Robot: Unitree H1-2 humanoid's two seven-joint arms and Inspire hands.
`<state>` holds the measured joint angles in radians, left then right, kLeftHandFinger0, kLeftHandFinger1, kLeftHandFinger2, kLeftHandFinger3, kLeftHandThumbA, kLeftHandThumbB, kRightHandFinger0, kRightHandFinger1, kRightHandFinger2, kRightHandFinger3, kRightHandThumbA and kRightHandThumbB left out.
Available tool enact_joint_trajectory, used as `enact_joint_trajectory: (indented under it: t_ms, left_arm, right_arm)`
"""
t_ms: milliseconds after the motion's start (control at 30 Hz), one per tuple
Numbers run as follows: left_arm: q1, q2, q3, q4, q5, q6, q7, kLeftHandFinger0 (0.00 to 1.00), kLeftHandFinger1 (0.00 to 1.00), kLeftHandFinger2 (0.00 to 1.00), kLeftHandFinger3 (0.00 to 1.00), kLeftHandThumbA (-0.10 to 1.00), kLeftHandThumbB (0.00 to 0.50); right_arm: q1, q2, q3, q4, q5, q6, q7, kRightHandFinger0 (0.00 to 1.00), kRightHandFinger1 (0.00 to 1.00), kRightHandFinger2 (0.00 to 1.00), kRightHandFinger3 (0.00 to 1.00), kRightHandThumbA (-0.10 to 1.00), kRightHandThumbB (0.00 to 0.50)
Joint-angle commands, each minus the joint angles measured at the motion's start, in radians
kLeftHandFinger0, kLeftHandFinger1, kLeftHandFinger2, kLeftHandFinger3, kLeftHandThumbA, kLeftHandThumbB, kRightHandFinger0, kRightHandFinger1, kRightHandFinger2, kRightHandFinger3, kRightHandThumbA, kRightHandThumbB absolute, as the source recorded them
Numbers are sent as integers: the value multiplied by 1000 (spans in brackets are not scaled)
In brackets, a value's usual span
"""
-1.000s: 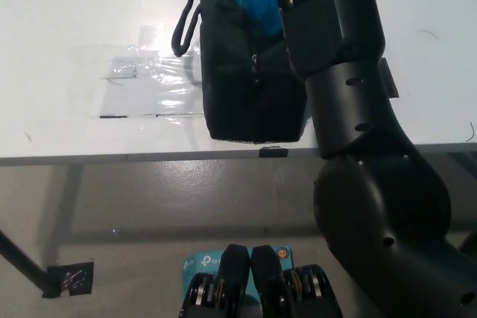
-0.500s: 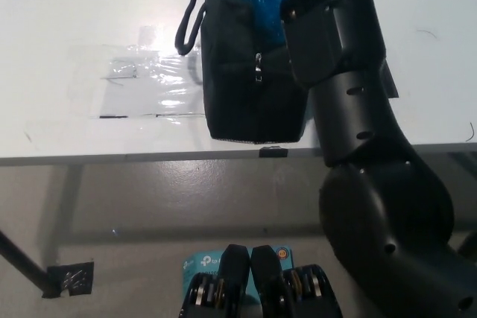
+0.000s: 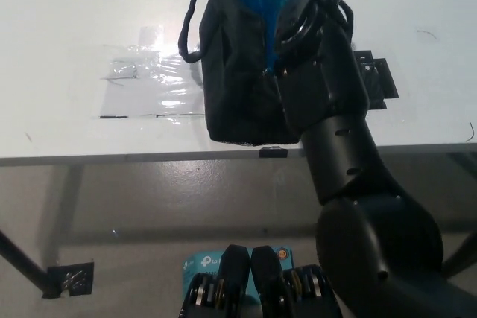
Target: The robot uses its right hand to pick up a stack of plates kept in the middle of the desk and put it inside a bag kept next to it
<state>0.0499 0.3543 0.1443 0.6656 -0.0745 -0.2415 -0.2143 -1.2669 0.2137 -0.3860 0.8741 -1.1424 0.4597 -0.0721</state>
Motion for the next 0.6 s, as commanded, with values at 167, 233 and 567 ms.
enact_joint_trajectory:
  t_ms: [167,233,567]
  left_arm:
    - [-4,9,6,-28,0,-5,21,0,20,170,200,-100,500]
    - [-7,10,6,-17,-2,-13,17,0,24,167,198,-100,500]
    - [5,4,1,-28,-4,-5,13,0,31,169,188,-100,500]
  right_arm:
    - [75,-5,144,60,87,10,-31,0,213,553,370,-20,0]
    - [78,0,149,59,126,10,-47,0,208,561,577,-86,8]
    - [-38,-3,113,160,165,10,-73,0,127,372,690,19,19]
